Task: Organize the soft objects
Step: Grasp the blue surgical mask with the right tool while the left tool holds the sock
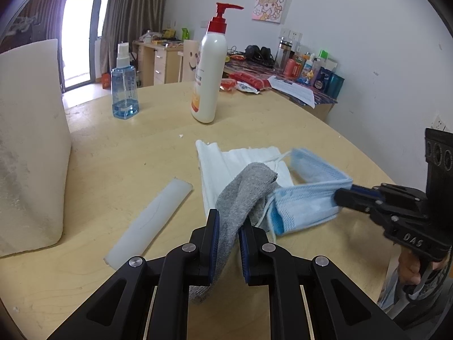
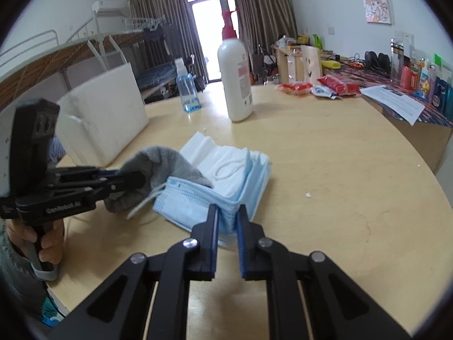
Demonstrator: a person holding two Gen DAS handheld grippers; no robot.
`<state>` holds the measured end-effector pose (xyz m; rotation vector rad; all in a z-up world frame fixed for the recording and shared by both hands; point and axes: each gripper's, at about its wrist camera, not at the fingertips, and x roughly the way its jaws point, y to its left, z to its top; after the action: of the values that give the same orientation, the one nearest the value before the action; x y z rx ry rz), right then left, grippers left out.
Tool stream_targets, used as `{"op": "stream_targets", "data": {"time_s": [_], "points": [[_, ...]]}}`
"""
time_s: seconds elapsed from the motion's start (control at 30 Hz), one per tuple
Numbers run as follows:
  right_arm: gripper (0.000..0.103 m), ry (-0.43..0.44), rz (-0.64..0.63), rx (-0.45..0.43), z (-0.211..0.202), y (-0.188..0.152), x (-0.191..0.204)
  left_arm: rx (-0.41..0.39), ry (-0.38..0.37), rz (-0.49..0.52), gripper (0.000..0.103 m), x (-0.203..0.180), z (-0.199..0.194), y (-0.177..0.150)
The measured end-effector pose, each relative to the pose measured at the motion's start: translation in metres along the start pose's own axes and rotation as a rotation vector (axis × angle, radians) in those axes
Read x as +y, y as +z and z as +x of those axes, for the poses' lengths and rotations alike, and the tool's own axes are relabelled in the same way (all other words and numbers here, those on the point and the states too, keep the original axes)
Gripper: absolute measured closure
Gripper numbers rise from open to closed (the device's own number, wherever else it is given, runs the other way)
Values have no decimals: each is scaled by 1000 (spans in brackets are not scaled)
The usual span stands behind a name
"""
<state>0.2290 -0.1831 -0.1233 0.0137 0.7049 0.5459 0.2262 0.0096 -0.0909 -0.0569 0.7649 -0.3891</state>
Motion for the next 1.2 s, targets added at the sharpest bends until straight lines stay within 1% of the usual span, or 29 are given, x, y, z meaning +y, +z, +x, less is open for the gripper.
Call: {"op": "stream_targets", "data": {"time_s": [0.17, 0.3, 0.33, 0.4, 0.47, 0.53, 0.63, 0.83, 0.93, 0.97, 1.0, 1.03, 1.07, 1.1, 1.2], "points": [[89, -25, 19, -61, -21, 3, -4, -36, -12, 9, 91, -3, -8, 0], [89, -63, 33, -124, -38, 7, -6, -70, -27, 4, 92, -2, -17, 0], [89, -68, 37, -132, -40, 7, -7, -79, -29, 0, 92, -1, -19, 0], [89, -78, 44, -141, -43, 8, -9, -90, -31, -6, 98, 0, -21, 1], [89, -90, 55, -140, -44, 8, -11, -93, -52, -1, 98, -1, -22, 2], [89, -93, 63, -139, -44, 7, -11, -79, -72, 22, 98, -6, -20, 1], [89, -94, 65, -137, -45, 6, -10, -73, -54, 49, 98, -11, -17, 1], [89, -85, 51, -141, -50, 2, -4, -13, -27, 66, 95, -13, -4, -1], [89, -78, 42, -141, -51, 2, -2, 13, -29, 77, 93, -14, 0, -3], [89, -77, 41, -140, -51, 1, -2, 21, -25, 81, 87, -14, 2, -4], [89, -76, 41, -141, -52, 1, -2, 24, -16, 83, 76, -14, 3, -4], [89, -75, 40, -142, -52, 2, -4, 24, -11, 84, 68, -14, 2, -5], [89, -73, 40, -143, -52, 2, -4, 21, -3, 83, 52, -14, 2, -5], [89, -71, 40, -143, -52, 1, -4, 18, 3, 82, 43, -13, 3, -4], [89, -67, 37, -139, -52, -1, -3, 21, 2, 81, 43, -13, 4, -5]]}}
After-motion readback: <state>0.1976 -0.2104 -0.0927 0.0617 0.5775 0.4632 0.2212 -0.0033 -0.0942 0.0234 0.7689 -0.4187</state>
